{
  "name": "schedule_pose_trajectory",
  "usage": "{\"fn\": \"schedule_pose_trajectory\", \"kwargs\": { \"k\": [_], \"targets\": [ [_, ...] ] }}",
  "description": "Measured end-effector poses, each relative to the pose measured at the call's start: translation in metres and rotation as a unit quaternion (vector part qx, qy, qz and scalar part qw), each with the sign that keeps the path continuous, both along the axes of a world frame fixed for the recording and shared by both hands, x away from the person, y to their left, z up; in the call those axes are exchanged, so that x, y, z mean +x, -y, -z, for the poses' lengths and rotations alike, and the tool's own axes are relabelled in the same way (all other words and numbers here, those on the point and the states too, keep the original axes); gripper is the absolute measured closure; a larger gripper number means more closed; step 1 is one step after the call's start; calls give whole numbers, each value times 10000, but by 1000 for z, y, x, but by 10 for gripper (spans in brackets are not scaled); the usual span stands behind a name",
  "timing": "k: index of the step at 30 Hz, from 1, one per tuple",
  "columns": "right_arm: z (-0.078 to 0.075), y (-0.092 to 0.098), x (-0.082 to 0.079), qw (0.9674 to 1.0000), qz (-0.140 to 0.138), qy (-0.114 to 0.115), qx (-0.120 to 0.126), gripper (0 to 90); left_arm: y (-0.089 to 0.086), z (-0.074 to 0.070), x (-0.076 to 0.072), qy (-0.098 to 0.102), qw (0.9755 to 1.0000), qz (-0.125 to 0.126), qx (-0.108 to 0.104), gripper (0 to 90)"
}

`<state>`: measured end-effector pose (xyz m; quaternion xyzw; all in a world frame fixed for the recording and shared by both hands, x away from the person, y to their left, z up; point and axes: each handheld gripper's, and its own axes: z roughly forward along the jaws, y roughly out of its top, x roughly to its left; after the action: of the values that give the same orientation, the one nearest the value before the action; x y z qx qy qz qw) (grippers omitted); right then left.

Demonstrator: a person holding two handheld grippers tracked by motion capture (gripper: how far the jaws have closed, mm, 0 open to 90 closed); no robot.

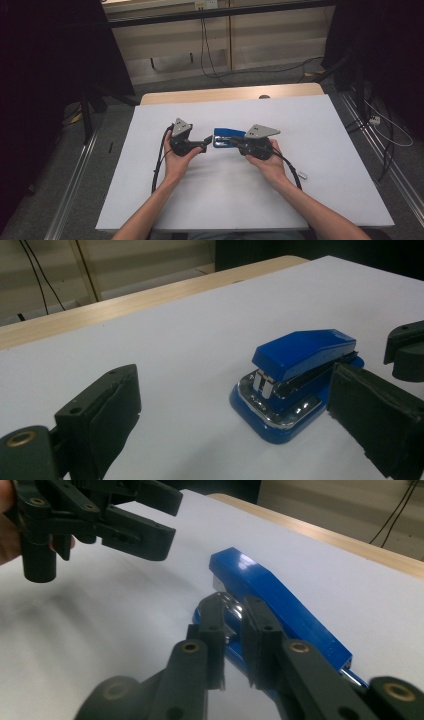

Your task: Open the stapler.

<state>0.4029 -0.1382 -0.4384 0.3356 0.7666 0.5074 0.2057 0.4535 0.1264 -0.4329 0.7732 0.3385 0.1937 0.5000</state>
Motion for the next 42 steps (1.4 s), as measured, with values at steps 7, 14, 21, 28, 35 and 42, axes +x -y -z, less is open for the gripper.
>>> {"fn": "schedule_pose_trajectory", "kwargs": {
  "k": [7,14,21,28,35,42],
  "targets": [
    [3,-1,3,9998,22,-97,152,900,2,1,-1,-16,9999,20,110,67],
    [4,-3,10,9997,-16,-231,91,900,6,3,-1,-48,9993,-130,336,114],
    [6,-6,11,9994,-84,-320,81,900,5,3,-2,-64,9994,-69,327,299],
    [7,-7,11,9991,-139,-397,-12,900,4,5,-1,-185,9991,-12,371,502],
    [12,-11,14,9981,-171,-555,-185,900,12,6,-1,-240,9980,241,526,734],
    [8,-18,20,9968,-169,-589,-506,900,17,4,2,-358,9971,465,484,872]
  ]
}}
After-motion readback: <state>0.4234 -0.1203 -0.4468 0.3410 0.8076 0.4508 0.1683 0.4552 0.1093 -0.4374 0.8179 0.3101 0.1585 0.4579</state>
